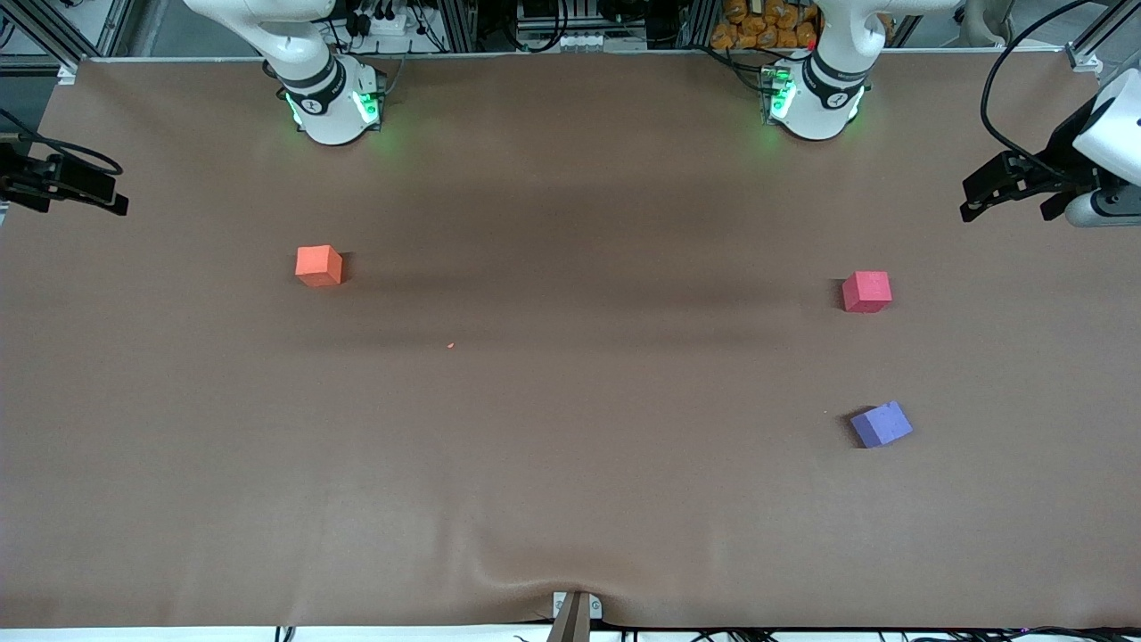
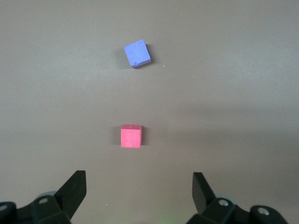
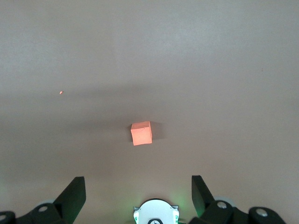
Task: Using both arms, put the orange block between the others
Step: 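Reach the right gripper toward the orange cube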
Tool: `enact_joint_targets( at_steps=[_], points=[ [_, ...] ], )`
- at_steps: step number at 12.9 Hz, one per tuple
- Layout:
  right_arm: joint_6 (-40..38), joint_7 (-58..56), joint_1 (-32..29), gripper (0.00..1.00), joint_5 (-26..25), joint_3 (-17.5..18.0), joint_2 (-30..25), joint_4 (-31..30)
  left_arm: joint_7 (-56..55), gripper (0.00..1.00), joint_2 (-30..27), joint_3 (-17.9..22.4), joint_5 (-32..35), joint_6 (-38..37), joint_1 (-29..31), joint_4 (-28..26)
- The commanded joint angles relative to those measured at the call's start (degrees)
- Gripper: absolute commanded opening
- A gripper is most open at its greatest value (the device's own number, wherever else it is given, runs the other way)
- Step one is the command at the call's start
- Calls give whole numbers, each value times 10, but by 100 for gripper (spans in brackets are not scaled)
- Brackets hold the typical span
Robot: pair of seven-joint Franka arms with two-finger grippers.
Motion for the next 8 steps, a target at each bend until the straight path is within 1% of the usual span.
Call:
enact_joint_targets(
  at_steps=[1,3,5,7,8],
  points=[
    [-3,0,-5,100,-8,5,-6,-6,-2,100,10,-2,13,-1,3,13],
    [0,0,-5,100,-8,5,-6,-19,1,100,16,0,13,0,4,17],
    [0,-1,-2,100,-8,5,-1,-50,3,100,29,-3,41,-1,2,26],
    [9,0,6,100,-6,6,4,-123,7,100,29,-1,42,-1,5,28],
    [26,1,12,100,-5,6,12,-159,7,100,29,0,40,-1,4,28]
  ],
)
